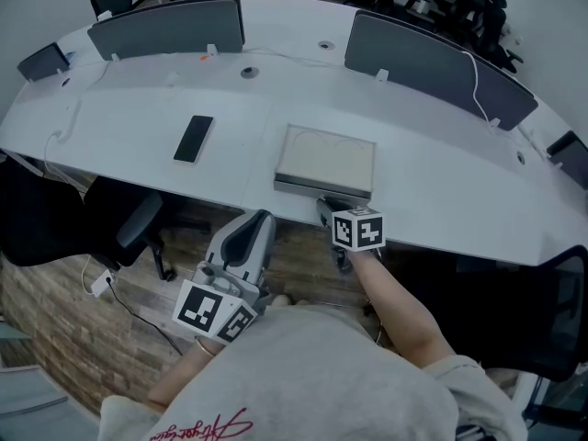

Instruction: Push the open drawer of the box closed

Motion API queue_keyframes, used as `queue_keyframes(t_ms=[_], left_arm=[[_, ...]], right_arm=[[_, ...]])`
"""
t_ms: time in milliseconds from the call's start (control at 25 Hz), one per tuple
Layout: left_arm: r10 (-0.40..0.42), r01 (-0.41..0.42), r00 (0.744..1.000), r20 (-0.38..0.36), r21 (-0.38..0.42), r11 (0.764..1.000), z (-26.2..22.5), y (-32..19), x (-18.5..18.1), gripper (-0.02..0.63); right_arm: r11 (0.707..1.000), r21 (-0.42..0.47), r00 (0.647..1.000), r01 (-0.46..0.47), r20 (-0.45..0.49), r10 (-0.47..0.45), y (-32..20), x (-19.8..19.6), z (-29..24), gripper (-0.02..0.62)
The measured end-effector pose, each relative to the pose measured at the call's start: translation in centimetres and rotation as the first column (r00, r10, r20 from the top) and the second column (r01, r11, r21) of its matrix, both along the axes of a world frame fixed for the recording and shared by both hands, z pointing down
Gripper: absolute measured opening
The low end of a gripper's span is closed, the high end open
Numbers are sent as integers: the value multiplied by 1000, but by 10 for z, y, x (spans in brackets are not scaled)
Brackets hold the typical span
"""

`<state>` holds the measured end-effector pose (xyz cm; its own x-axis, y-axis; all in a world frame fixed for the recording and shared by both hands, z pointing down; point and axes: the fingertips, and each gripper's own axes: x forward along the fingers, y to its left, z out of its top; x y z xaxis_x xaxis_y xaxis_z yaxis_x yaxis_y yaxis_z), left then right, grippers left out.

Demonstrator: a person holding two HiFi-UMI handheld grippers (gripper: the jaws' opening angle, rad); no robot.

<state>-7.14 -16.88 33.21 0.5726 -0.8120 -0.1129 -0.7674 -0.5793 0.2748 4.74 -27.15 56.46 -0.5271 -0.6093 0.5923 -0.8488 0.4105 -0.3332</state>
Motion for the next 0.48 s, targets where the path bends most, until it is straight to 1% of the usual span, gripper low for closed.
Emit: queue_keyframes(t_ms=[480], left_arm=[[5,-5,1000,5,-6,1000,1,-3,1,31]], right_arm=[[1000,2,1000,-3,-1,3,-7,1,0,66]])
